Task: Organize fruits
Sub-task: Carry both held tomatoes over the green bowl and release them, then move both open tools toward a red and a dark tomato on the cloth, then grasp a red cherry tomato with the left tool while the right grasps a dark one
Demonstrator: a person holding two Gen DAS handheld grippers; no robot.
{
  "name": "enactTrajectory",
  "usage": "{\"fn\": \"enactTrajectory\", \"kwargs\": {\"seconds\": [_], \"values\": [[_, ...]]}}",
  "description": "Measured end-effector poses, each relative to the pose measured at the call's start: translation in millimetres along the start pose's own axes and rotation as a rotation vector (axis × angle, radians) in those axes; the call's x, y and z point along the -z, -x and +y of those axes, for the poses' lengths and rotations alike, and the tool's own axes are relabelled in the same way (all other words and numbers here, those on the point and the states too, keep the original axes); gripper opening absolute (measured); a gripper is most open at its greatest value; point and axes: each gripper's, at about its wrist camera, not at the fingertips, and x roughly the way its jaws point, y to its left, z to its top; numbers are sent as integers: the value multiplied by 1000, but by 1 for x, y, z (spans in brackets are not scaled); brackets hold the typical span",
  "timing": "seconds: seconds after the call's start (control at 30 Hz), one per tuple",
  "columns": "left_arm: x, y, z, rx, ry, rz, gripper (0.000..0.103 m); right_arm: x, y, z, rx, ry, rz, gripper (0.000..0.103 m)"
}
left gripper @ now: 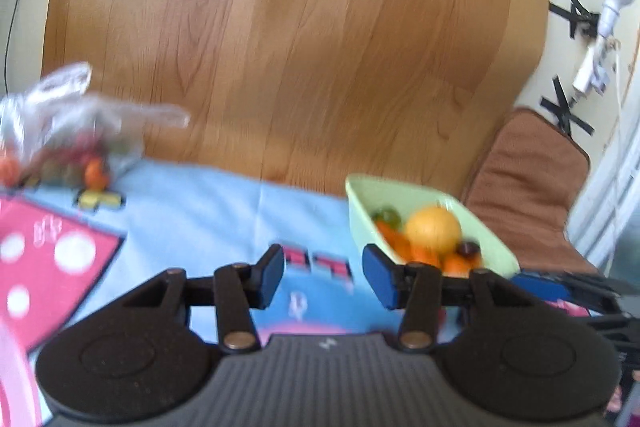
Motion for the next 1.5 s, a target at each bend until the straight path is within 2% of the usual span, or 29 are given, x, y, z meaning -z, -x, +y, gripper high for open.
{"fn": "enactTrajectory", "kwargs": {"seconds": [0.03, 0.13, 0.23, 0.43, 0.53, 0.67, 0.77, 0.87, 1.03, 1.27, 1.5], "values": [[6, 2, 1, 10, -1, 20, 45, 1, -5, 4, -11, 14, 21, 43], [21, 3, -3, 57, -3, 71, 45, 2, -20, 19, -54, 51, 75, 42], [29, 2, -9, 84, -22, 87, 46, 1, -36, 36, -93, 141, 116, 42], [37, -7, -1, 140, 38, 108, 42, -2, -68, 56, -102, 305, 196, 42], [39, -14, 1, 149, 56, 119, 42, -2, -82, 56, -104, 342, 227, 42], [39, -23, 7, 139, 89, 118, 41, -4, -85, 52, -144, 340, 230, 42], [39, -24, 12, 122, 120, 116, 29, -3, -88, 52, -167, 332, 225, 35], [39, -23, 15, 145, 141, 125, 29, -2, -84, 54, -141, 329, 220, 26], [46, -11, -6, 147, 74, 144, 28, 6, -64, 58, -120, 325, 219, 26], [67, 10, -35, 163, 81, 174, 29, 24, -25, 61, -88, 275, 222, 26], [74, 22, -43, 122, 64, 173, 29, 35, -9, 64, -52, 223, 198, 27]]}}
